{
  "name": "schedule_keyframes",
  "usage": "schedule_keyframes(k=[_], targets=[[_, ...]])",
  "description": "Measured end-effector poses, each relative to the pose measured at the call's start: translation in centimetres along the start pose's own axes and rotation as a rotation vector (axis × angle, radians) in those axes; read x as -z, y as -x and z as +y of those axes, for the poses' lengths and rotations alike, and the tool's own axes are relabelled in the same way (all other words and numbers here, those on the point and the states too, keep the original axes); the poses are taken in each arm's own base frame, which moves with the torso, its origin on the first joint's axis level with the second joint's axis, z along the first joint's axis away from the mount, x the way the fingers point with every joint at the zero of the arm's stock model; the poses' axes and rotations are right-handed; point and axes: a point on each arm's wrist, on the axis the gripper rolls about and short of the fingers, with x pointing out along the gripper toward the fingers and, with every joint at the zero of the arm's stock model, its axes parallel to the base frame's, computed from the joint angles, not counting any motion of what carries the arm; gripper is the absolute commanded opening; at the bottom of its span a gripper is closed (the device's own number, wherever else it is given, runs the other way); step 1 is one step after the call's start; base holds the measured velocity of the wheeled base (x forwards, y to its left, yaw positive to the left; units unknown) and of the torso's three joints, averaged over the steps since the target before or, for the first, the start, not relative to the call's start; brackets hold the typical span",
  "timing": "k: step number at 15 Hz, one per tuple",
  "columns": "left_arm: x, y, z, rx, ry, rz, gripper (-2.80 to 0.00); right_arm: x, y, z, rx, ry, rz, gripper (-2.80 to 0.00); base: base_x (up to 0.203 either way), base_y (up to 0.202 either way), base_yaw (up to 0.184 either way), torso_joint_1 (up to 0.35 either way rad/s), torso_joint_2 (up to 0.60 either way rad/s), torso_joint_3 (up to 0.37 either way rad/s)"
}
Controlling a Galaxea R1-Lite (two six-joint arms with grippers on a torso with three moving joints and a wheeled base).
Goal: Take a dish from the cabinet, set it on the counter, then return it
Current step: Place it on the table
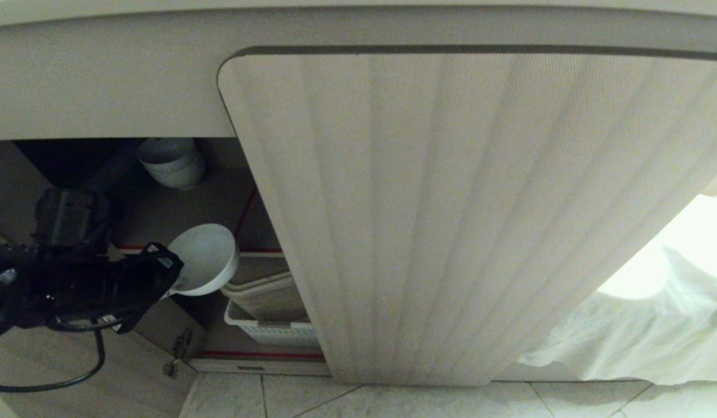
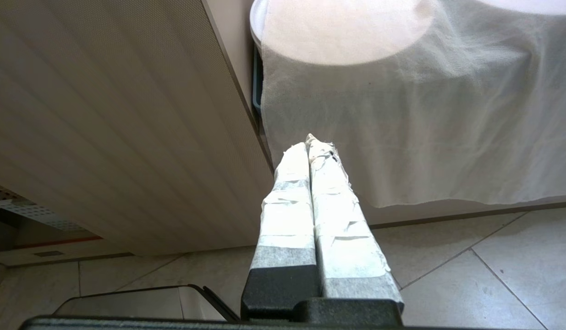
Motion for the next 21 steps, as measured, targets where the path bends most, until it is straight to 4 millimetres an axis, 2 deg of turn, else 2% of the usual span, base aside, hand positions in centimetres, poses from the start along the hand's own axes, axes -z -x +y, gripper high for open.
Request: schedule_keyframes(k=[7,14,17,21], targets=[[1.3,2.5,1.7,0.023,-0.06,0.016,-2.8,0.0,0.0,0.0,0.0,0.0,0.0,-2.8,0.0,0.0,0.0,0.0,0.0,0.0],[4.7,5.3,3.4,0.009,-0.159,0.139,-2.8,0.0,0.0,0.0,0.0,0.0,0.0,-2.8,0.0,0.0,0.0,0.0,0.0,0.0],[6.3,6.5,4.2,0.04,-0.264,0.215,-2.8,0.0,0.0,0.0,0.0,0.0,0.0,-2.8,0.0,0.0,0.0,0.0,0.0,0.0],[7.5,7.9,5.3,0.066,-0.361,0.312,-2.8,0.0,0.0,0.0,0.0,0.0,0.0,-2.8,0.0,0.0,0.0,0.0,0.0,0.0]])
